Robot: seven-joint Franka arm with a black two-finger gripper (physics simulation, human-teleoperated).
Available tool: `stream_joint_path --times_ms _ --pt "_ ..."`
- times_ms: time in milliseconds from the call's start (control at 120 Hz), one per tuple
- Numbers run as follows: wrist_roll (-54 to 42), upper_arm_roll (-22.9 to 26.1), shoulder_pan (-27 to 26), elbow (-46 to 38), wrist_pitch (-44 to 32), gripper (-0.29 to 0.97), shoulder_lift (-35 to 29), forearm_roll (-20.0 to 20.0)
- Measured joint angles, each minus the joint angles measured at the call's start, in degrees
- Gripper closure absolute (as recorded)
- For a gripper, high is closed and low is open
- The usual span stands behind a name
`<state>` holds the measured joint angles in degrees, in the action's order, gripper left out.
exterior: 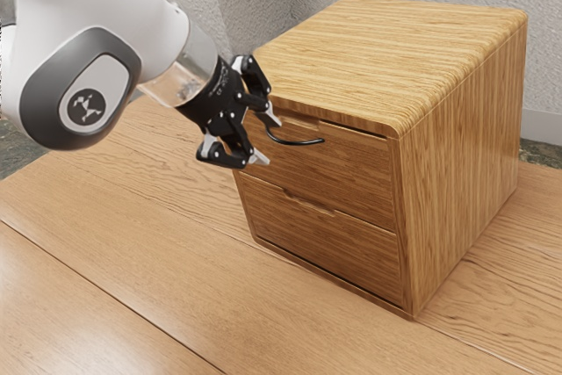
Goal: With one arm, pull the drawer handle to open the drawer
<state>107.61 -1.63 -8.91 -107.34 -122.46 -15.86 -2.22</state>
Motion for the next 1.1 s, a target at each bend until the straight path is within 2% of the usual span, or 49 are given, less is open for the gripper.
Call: stream_joint_path --times_ms 342,1100 --pt "-2.7 0.14 -0.89 0.16 -1.91 0.5 1.94 0.02" --pt "-9.25 -1.5 -0.76 -0.19 -3.87 0.6 3.1 0.25"
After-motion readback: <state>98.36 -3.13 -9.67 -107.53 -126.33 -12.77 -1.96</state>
